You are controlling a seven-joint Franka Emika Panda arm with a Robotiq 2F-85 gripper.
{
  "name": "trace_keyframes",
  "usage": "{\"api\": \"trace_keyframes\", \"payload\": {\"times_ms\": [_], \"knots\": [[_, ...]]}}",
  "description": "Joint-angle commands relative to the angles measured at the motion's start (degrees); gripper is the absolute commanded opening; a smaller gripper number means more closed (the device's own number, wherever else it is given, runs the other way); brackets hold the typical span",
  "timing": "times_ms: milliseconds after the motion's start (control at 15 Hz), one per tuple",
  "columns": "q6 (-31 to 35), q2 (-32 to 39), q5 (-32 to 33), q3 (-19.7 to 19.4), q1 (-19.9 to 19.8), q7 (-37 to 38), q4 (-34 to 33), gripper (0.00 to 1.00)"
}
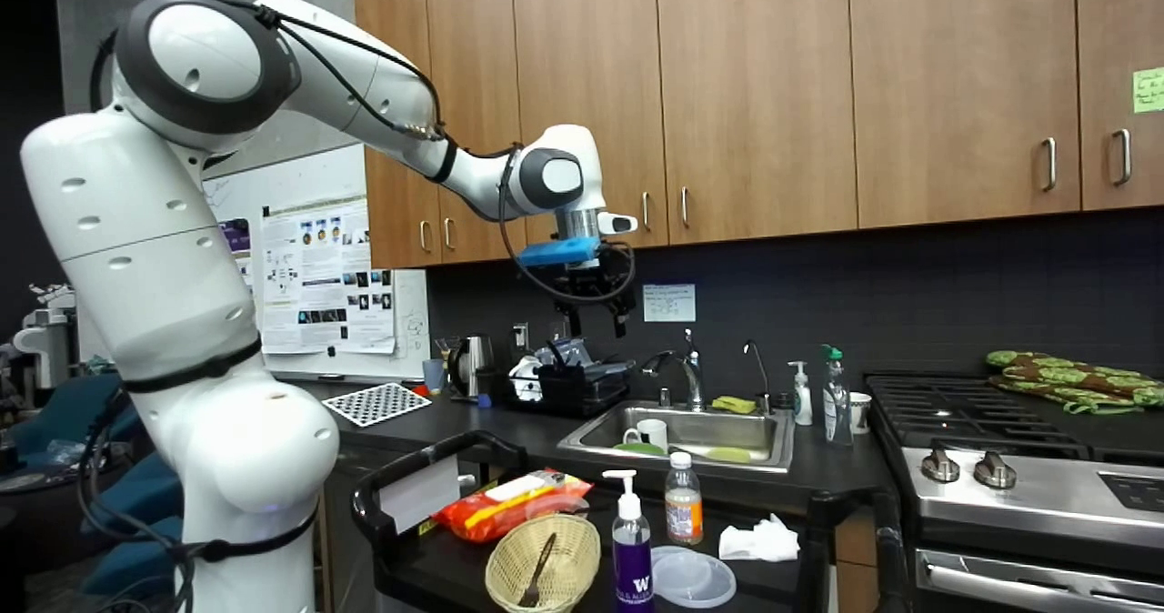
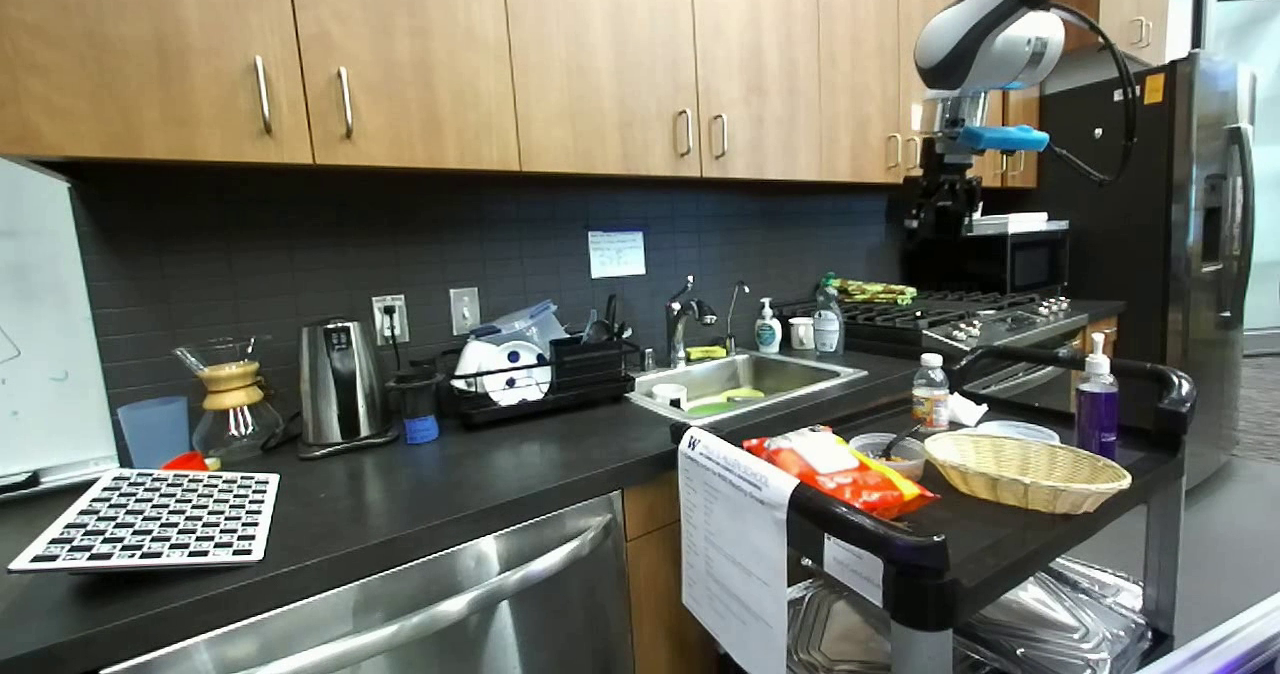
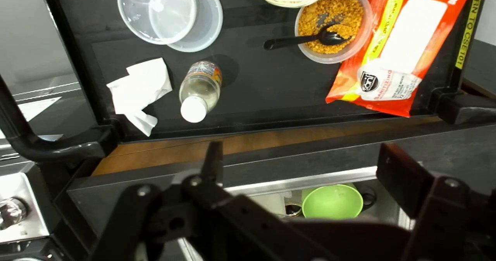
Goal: Put the bottle with the orange label in the sink.
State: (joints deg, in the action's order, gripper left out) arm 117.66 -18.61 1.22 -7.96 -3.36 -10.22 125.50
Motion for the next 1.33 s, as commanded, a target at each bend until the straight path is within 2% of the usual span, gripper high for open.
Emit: {"api": "trace_keyframes", "payload": {"times_ms": [0,467,800,1267], "knots": [[-0.33,5.15,0.07,-2.26,-1.38,-4.75,-4.85,1.00],[1.03,15.98,-0.92,-5.31,-3.91,-12.15,-12.60,1.00],[1.86,23.27,-2.96,-4.38,-5.30,-16.27,-16.63,1.00],[1.73,29.88,-3.80,-2.53,-7.30,-18.53,-17.55,1.00]]}}
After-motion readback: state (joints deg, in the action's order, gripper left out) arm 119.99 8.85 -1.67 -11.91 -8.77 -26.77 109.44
